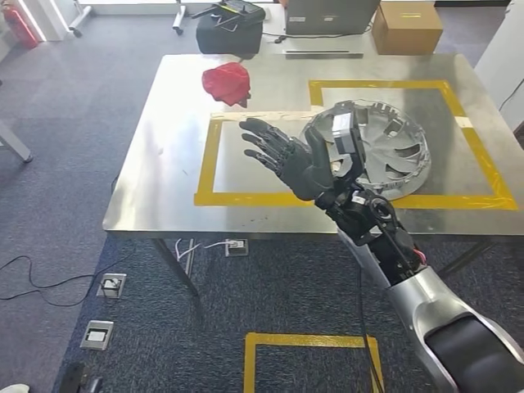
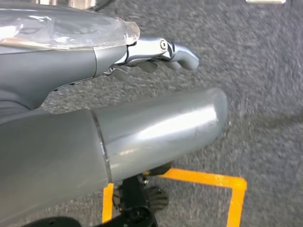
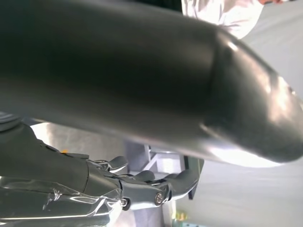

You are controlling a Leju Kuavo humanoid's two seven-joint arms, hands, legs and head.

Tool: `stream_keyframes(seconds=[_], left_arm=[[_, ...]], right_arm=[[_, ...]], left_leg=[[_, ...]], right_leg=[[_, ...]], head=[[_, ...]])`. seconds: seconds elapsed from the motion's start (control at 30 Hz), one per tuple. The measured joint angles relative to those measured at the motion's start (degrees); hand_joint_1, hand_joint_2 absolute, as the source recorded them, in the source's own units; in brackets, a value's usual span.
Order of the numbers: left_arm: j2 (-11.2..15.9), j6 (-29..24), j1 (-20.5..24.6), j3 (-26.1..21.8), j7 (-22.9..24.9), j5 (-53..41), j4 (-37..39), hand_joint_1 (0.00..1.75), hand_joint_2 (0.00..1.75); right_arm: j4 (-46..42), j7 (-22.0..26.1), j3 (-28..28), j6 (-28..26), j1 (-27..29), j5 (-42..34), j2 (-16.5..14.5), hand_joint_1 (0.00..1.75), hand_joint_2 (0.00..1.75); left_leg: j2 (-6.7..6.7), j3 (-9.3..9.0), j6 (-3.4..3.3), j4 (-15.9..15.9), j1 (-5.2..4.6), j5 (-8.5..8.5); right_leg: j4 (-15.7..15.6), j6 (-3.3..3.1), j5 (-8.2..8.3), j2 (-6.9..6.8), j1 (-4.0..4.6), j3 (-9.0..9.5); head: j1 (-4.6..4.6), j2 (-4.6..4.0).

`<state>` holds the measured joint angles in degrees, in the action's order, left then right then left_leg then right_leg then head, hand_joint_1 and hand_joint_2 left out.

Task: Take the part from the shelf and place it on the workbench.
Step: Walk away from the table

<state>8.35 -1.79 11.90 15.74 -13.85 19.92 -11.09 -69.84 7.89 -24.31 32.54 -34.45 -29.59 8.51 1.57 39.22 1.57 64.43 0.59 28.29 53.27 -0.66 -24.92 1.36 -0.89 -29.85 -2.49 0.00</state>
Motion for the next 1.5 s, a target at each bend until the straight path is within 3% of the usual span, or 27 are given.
stream_keyframes(seconds=[0.07,0.1,0.13,0.23,0.27,0.37,0.43,0.53,0.57,0.6,0.63,0.73,0.8,0.87,0.93,0.97,1.07,1.1,1.13,1.17,1.23,1.3,1.4,1.43,1.5], left_arm=[[-0.05,0.00,0.07,0.01,0.01,-0.01,-0.01,0.00,0.00],[-0.12,0.00,0.08,0.01,0.02,-0.02,-0.01,0.00,0.00],[-0.15,0.00,0.09,0.02,0.03,-0.03,-0.02,0.00,0.00],[-0.10,0.00,0.25,0.02,0.05,-0.03,-0.02,0.00,0.00],[-0.09,0.00,0.30,0.02,0.06,-0.03,-0.01,0.00,0.00],[-0.09,0.00,0.21,0.02,0.08,-0.03,0.00,0.00,0.00],[-0.06,0.00,0.29,0.02,0.08,-0.03,-0.01,0.00,0.00],[-0.04,0.00,0.34,0.02,0.08,-0.02,-0.01,0.00,0.00],[-0.04,0.00,0.27,0.02,0.08,-0.01,0.00,0.00,0.00],[-0.04,0.00,0.19,0.02,0.08,-0.01,0.00,0.00,0.00],[-0.04,0.00,0.14,0.02,0.08,-0.01,0.00,0.00,0.00],[-0.04,0.00,0.14,0.02,0.08,-0.01,-0.02,0.00,0.00],[-0.05,0.00,0.21,0.02,0.08,-0.02,-0.01,0.00,0.00],[-0.05,0.00,0.23,0.02,0.14,-0.04,0.00,0.00,0.00],[-0.02,0.00,0.24,0.02,0.21,-0.05,0.00,0.00,0.00],[0.03,0.00,0.27,0.02,0.22,-0.05,0.00,0.00,0.00],[0.04,0.00,0.31,0.02,0.27,-0.03,0.01,0.00,0.00],[0.03,0.00,0.28,0.03,0.29,-0.02,0.01,0.00,0.00],[0.03,0.00,0.25,0.03,0.32,-0.01,0.01,0.00,0.00],[0.04,-0.01,0.24,0.04,0.33,0.02,0.01,0.00,0.00],[0.12,-0.03,0.35,0.04,0.35,0.09,-0.01,0.00,0.00],[0.15,-0.07,0.46,0.04,0.40,0.20,-0.01,0.00,0.00],[0.14,-0.09,0.28,0.04,0.50,0.38,0.01,0.00,0.00],[0.14,-0.09,0.24,0.04,0.54,0.42,0.01,0.00,0.00],[0.18,-0.09,0.24,0.03,0.57,0.49,-0.01,0.00,0.00]], right_arm=[[0.21,-0.21,-0.08,-0.22,0.01,-0.12,0.01,0.00,0.00],[0.33,-0.28,-0.15,-0.30,0.02,-0.16,0.01,0.00,0.00],[0.42,-0.31,-0.20,-0.39,0.01,-0.18,0.01,0.00,0.00],[0.50,-0.33,-0.22,-0.53,-0.23,-0.20,0.01,0.00,0.00],[0.50,-0.33,-0.22,-0.54,-0.34,-0.21,0.01,0.00,0.00],[0.49,-0.34,-0.23,-0.55,-0.44,-0.22,0.01,0.00,0.00],[0.49,-0.34,-0.25,-0.58,-0.43,-0.22,0.01,0.00,0.00],[0.52,-0.34,-0.26,-0.71,-0.28,-0.19,0.01,0.00,0.00],[0.55,-0.34,-0.26,-0.75,-0.18,-0.18,0.01,0.00,0.00],[0.57,-0.34,-0.27,-0.79,-0.07,-0.18,0.01,0.00,0.00],[0.60,-0.35,-0.27,-0.81,-0.02,-0.18,0.01,0.00,0.00],[0.60,-0.34,-0.28,-0.81,-0.20,-0.18,0.01,0.00,0.00],[0.59,-0.29,-0.29,-0.86,-0.35,-0.19,0.01,0.00,0.00],[0.60,-0.15,-0.31,-0.89,-0.31,-0.19,0.01,0.00,0.00],[0.60,0.06,-0.32,-0.93,-0.39,-0.14,0.01,0.00,0.00],[0.60,0.15,-0.33,-0.95,-0.46,-0.11,0.01,0.00,0.00],[0.69,0.25,-0.40,-1.15,-0.41,-0.07,-0.01,0.00,0.00],[0.78,0.23,-0.43,-1.28,-0.36,-0.07,-0.01,0.00,0.00],[0.89,0.18,-0.44,-1.45,-0.33,-0.07,-0.01,0.00,0.00],[0.97,0.12,-0.44,-1.66,-0.33,-0.03,-0.01,0.00,0.00],[1.06,-0.08,-0.43,-2.19,-0.43,0.09,-0.01,0.00,0.00],[1.07,-0.40,-0.38,-2.86,-0.60,0.17,-0.01,0.00,0.00],[1.09,-0.83,-0.33,-3.65,-0.63,0.21,0.00,0.00,0.00],[1.09,-0.95,-0.29,-3.87,-0.60,0.23,0.01,0.00,0.00],[1.10,-1.16,-0.18,-4.23,-0.58,0.24,0.02,0.00,0.00]], left_leg=[[-0.83,2.27,0.49,6.20,0.31,2.70],[-0.95,1.94,0.66,6.48,0.46,2.54],[-1.06,0.42,0.76,4.47,0.58,1.44],[-1.31,-6.57,0.52,-7.03,0.64,-2.46],[-1.27,-7.66,0.19,-9.10,0.53,-2.93],[-1.13,-7.60,-1.09,-9.77,0.32,-3.40],[-1.25,-7.30,-2.01,-10.01,0.38,-3.95],[-1.31,-6.42,-2.89,-10.08,0.19,-4.67],[-1.29,-6.12,-3.00,-10.04,0.08,-4.86],[-1.26,-5.85,-3.02,-9.99,0.00,-5.05],[-1.20,-5.65,-2.99,-9.92,-0.06,-5.20],[-1.05,-5.31,-2.58,-9.66,-0.20,-5.57],[-1.03,-4.89,-1.97,-9.51,-0.28,-5.99],[-1.01,-4.53,-1.22,-9.54,-0.23,-6.48],[-1.07,-3.74,-0.56,-8.34,-0.12,-5.40],[-1.11,-2.74,-0.24,-6.19,-0.09,-3.72],[-1.20,1.94,0.61,5.59,0.11,2.95],[-1.21,2.60,0.77,7.96,0.17,3.84],[-1.21,2.08,0.86,8.00,0.25,3.61],[-1.22,0.35,0.89,5.64,0.34,2.45],[-1.31,-5.01,0.80,-2.98,0.51,-0.50],[-1.22,-8.11,0.07,-8.72,0.44,-2.07],[-1.12,-8.00,-1.40,-9.44,0.11,-2.71],[-1.18,-7.84,-1.89,-9.53,0.07,-3.01],[-1.30,-7.38,-2.80,-9.74,0.13,-3.63]], right_leg=[[0.08,0.00,0.37,-0.63,0.06,-0.62],[0.12,0.10,0.54,-0.93,0.06,-0.88],[0.20,0.22,0.68,-1.19,0.03,-1.09],[0.68,0.83,0.88,-1.71,0.15,-1.63],[0.81,1.12,0.97,-1.78,0.24,-1.79],[0.91,2.06,1.26,-1.78,0.25,-2.11],[3.14,2.56,-0.75,-1.67,0.08,-3.09],[14.79,2.95,-7.63,-1.56,-0.04,-7.48],[18.10,3.01,-9.00,-1.55,-0.04,-8.58],[19.19,2.98,-9.21,-1.54,-0.04,-8.59],[17.75,2.86,-8.29,-1.55,-0.04,-7.36],[5.23,2.18,-3.49,-1.41,0.13,-0.05],[1.02,1.74,-2.53,-1.25,0.45,1.85],[0.76,1.24,-2.11,-1.26,0.57,1.57],[0.35,0.54,-1.24,-1.45,0.33,1.17],[0.11,0.19,-0.76,-1.56,0.17,0.85],[0.08,-0.22,0.30,-1.70,0.23,-0.58],[0.10,-0.17,0.61,-1.73,0.25,-1.03],[0.14,-0.07,0.88,-1.75,0.26,-1.41],[0.21,0.05,1.10,-1.78,0.25,-1.71],[0.49,0.41,1.38,-1.82,0.29,-2.18],[0.80,1.00,1.66,-1.83,0.44,-2.60],[0.83,2.06,2.13,-1.78,0.33,-3.03],[1.34,2.34,1.57,-1.73,0.25,-3.31],[5.91,2.75,-2.02,-1.61,0.13,-5.11]], head=[[0.58,0.00],[0.80,0.00],[0.96,0.00],[1.25,0.00],[1.20,0.00],[0.81,0.00],[0.62,0.00],[-0.13,0.00],[-0.33,0.00],[-0.49,0.00],[-0.65,0.00],[-1.22,0.00],[-1.29,0.00],[-1.11,0.00],[-0.87,0.00],[-0.59,0.00],[0.58,0.00],[0.82,0.00],[0.94,0.00],[1.03,0.00],[1.17,0.00],[1.12,0.00],[0.78,0.00],[0.75,0.00],[0.48,0.00]])
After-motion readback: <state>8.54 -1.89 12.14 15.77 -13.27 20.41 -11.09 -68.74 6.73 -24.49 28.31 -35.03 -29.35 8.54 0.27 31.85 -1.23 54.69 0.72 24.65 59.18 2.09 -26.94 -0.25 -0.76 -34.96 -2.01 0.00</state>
